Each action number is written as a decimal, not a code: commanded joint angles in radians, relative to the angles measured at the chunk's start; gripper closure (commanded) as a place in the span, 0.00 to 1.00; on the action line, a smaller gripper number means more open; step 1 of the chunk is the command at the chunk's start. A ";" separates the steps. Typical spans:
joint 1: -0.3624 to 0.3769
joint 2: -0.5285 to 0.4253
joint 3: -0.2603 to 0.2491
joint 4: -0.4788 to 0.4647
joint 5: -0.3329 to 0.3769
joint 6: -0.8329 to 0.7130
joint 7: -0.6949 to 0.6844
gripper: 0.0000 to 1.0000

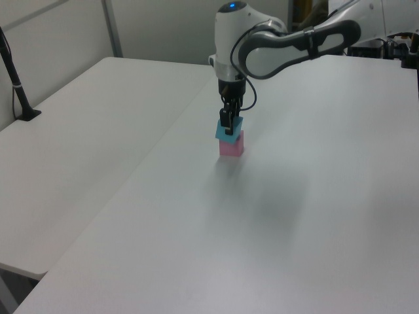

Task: Put blue cube on pink cube
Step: 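Lower the light-blue cube onto the top of the pink cube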

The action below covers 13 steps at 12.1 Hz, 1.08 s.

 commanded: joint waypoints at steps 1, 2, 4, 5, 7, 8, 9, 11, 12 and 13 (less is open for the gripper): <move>0.010 -0.003 -0.006 -0.008 -0.018 0.015 0.025 0.47; 0.010 -0.003 -0.008 -0.008 -0.018 0.013 0.024 0.41; 0.010 -0.005 -0.009 -0.021 -0.019 0.013 0.019 0.29; 0.010 -0.005 -0.012 -0.021 -0.018 0.012 0.018 0.32; 0.010 -0.017 -0.017 -0.020 -0.016 0.000 0.016 0.40; 0.010 -0.023 -0.017 -0.020 -0.016 -0.002 0.016 0.44; 0.009 -0.023 -0.020 -0.020 -0.018 -0.002 0.016 0.49; 0.004 -0.038 -0.021 -0.021 -0.016 -0.005 0.005 0.53; 0.003 -0.045 -0.021 -0.021 -0.015 -0.032 -0.011 0.54; 0.001 -0.045 -0.021 -0.021 -0.010 -0.063 -0.024 0.54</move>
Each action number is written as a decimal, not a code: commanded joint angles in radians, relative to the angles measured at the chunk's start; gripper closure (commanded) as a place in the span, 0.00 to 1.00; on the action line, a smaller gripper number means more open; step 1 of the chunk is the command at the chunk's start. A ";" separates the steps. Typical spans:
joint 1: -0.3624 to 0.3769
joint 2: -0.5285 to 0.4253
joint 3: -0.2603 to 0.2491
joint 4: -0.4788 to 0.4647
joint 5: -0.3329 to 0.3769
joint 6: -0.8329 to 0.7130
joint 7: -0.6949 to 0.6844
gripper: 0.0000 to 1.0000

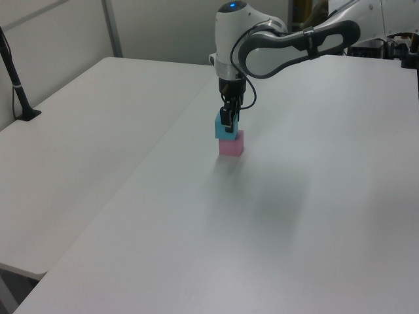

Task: Put blue cube on pink cube
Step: 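Lower the light-blue cube onto the top of the pink cube, then open the gripper and raise it away from the stacked cubes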

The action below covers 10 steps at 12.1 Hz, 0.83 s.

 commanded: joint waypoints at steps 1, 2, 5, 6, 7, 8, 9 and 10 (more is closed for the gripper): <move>0.005 -0.038 -0.011 -0.026 -0.003 -0.059 -0.026 0.54; 0.004 -0.038 -0.011 -0.037 -0.002 -0.059 -0.028 0.51; 0.004 -0.038 -0.011 -0.063 0.003 -0.047 -0.014 0.28; 0.004 -0.038 -0.011 -0.065 0.005 -0.046 -0.012 0.18; 0.004 -0.038 -0.011 -0.066 0.003 -0.046 0.009 0.00; 0.004 -0.038 -0.011 -0.072 0.000 -0.046 0.023 0.00; 0.004 -0.038 -0.011 -0.072 0.000 -0.047 0.025 0.00; 0.005 -0.040 -0.011 -0.071 0.000 -0.049 0.026 0.00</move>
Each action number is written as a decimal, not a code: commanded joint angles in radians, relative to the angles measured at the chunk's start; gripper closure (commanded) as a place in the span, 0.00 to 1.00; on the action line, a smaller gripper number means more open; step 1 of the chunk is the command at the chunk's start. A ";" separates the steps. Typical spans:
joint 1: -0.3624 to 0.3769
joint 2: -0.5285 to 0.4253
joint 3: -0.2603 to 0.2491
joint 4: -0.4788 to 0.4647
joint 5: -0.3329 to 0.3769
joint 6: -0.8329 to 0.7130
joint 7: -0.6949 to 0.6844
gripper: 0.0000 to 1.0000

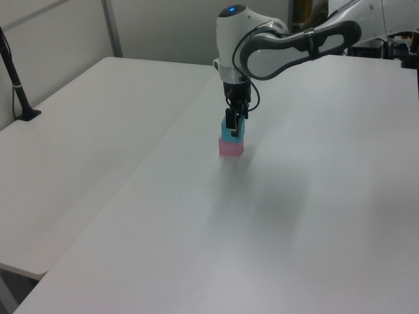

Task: Put blue cube on pink cube
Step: 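Open the gripper and raise it away from the stacked cubes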

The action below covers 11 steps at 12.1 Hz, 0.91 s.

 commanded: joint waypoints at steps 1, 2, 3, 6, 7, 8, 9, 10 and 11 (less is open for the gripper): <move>0.009 -0.036 -0.010 -0.032 0.001 -0.009 0.024 0.00; 0.009 -0.068 -0.010 -0.036 0.001 -0.009 0.041 0.00; 0.009 -0.103 -0.010 -0.042 0.001 -0.013 0.063 0.00; -0.021 -0.325 0.005 -0.218 0.004 -0.015 0.109 0.00; -0.044 -0.420 0.008 -0.290 0.006 -0.027 0.107 0.00; -0.066 -0.497 0.020 -0.332 0.006 -0.074 0.107 0.00; -0.083 -0.551 0.036 -0.355 0.004 -0.151 0.109 0.00; -0.092 -0.599 0.039 -0.383 0.004 -0.206 0.100 0.00; -0.100 -0.639 0.039 -0.413 0.006 -0.216 0.097 0.00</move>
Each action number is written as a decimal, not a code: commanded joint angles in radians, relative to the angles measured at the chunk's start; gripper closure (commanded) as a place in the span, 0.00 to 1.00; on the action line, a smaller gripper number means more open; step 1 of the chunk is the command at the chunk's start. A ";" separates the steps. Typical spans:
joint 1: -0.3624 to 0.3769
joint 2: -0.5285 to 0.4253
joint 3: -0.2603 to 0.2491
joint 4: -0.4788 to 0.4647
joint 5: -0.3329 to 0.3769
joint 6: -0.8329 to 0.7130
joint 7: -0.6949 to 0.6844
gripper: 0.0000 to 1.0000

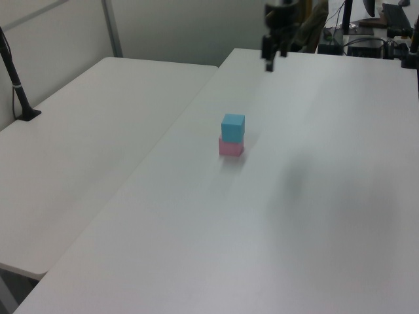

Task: Put blue cube on pink cube
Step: 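Open the gripper and raise it away from the stacked cubes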

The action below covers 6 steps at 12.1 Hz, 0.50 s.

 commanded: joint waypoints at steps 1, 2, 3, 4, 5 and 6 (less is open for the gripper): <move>-0.022 -0.160 0.021 -0.165 0.006 -0.031 0.006 0.00; -0.023 -0.166 0.021 -0.174 0.006 -0.029 0.004 0.00; -0.028 -0.169 0.015 -0.171 0.006 -0.026 0.003 0.00; -0.027 -0.170 0.011 -0.170 0.006 -0.025 -0.018 0.00; -0.022 -0.170 0.009 -0.171 0.006 -0.031 -0.028 0.00; -0.017 -0.170 0.009 -0.174 0.006 -0.032 -0.028 0.00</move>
